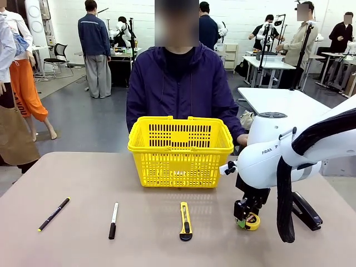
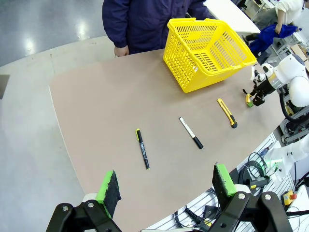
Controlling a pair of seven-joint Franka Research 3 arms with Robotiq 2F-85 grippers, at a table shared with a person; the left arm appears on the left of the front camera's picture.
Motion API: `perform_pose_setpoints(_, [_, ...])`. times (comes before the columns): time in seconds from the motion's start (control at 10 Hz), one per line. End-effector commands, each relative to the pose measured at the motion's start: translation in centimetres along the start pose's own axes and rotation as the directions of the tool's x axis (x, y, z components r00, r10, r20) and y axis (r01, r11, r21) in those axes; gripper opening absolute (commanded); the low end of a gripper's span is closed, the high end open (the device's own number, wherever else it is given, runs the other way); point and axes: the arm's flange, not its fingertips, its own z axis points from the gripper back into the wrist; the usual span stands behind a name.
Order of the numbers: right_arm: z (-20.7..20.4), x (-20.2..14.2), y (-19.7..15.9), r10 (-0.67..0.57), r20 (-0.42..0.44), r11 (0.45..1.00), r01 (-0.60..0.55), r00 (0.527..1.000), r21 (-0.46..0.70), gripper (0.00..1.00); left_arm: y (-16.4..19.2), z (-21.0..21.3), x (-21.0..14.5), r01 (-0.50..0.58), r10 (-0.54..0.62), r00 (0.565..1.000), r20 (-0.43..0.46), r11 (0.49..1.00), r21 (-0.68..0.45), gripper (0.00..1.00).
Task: Place the items the person wants into the basket.
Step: Pick up the item the person points to and place it in the Market Basket.
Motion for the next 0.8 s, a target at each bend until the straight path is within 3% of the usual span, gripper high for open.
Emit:
perform_pose_setpoints(0.0, [0.1, -0.5, -0.1, 0.01, -0.008, 1.0, -0.01, 1.0, 0.007, 0.0, 0.0, 0.1, 0.0, 0.005, -0.005, 1.0, 0.004, 1.0, -0.013, 1.0])
perform_pose_setpoints(0.1, [0.6, -0.5, 0.0, -0.024, -0.011, 1.0, 0.024, 1.0, -0.001, 0.0, 0.0, 0.1, 0.0, 0.005, -0.005, 1.0, 0.004, 1.0, -0.013, 1.0])
perform_pose_setpoints(0.2, [2.3, -0.5, 0.6, -0.144, -0.032, 0.99, 0.143, 0.989, -0.017, 0.12, 0.0, 0.1, 0.0, 0.005, -0.005, 1.0, 0.004, 1.0, -0.013, 1.0])
perform_pose_setpoints(0.5, [15.6, -2.0, 4.7, -0.438, 0.066, 0.892, 0.443, 0.896, -0.087, 0.12, 0.0, 0.1, 0.0, 0.005, -0.005, 1.0, 0.004, 1.0, -0.013, 1.0])
perform_pose_setpoints(0.7, [23.0, -1.6, 6.3, -0.541, 0.111, 0.829, 0.551, 0.834, -0.098, 0.12, 0.0, 0.1, 0.0, 0.005, -0.005, 1.0, 0.004, 1.0, -0.013, 1.0])
